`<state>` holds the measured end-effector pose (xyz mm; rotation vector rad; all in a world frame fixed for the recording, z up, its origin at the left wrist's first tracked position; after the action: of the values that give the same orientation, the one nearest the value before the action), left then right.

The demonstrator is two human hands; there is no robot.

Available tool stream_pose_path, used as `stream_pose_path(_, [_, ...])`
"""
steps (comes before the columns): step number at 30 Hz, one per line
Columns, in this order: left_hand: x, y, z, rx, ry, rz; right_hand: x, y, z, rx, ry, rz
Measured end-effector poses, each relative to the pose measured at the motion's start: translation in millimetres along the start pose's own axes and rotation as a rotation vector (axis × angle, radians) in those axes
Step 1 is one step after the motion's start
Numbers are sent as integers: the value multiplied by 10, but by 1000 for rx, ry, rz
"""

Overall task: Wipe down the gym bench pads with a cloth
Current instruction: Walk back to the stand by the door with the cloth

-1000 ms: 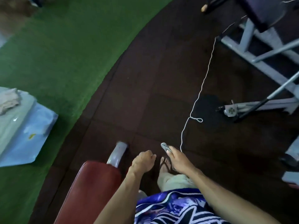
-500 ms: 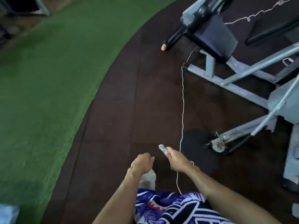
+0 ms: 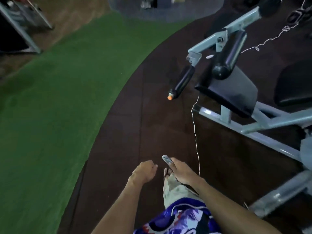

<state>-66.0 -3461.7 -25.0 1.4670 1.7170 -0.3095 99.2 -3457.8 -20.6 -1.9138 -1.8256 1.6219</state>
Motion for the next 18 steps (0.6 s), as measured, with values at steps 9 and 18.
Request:
stream_pose_path(9, [1846, 535, -1848, -25, -21, -46, 2130, -1198, -1455, -103, -61, -33])
stream_pose_path(18, [3988, 742, -4002, 48, -90, -5, 4525, -2295, -2724, -8, -50, 105])
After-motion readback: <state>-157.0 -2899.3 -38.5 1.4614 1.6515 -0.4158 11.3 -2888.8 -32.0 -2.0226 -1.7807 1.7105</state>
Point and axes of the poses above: each hand's wrist, its own x-axis towards the middle knuckle, its own z-axis out of the palm, y = z × x, the point moved 7 cm from there along x, towards the middle knuckle, and after that the axes turned 6 degrees about x, right-handed, at the moved point
